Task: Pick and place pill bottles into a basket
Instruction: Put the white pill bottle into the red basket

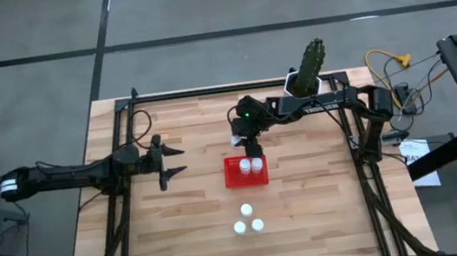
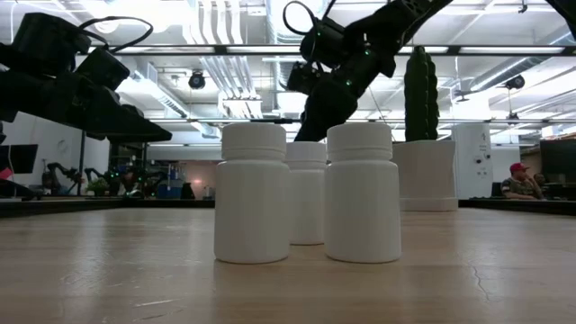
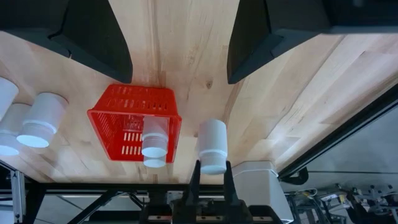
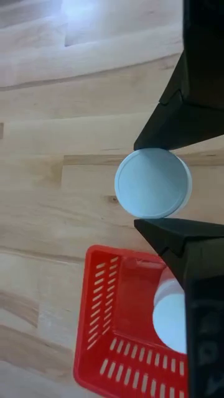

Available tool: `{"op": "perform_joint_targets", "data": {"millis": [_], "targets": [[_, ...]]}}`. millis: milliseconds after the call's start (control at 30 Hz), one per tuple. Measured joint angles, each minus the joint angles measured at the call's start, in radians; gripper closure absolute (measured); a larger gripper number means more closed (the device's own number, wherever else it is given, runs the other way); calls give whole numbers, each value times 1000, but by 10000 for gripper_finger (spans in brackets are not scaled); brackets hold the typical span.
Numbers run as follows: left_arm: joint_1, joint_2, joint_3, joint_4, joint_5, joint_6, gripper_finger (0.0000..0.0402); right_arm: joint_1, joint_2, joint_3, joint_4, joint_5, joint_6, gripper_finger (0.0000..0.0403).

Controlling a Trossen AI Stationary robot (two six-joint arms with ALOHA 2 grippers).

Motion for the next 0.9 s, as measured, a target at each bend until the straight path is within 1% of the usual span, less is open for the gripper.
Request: {"op": "perform_joint_targets", "data": {"millis": [567,633,767,900], "targets": [[0,0,0,-3,2,0,157,11,0,205,-270,-11,-49,260],[0,0,0,-3,3,0,157,21,0,221,-292,-30,-51,260],[0,0,0,-3,4,0,157,47,-7,248,-318,-106,-56,260],[0,0,0,-3,4,0,157,88,-32,249,-320,-115,-50,260]]}}
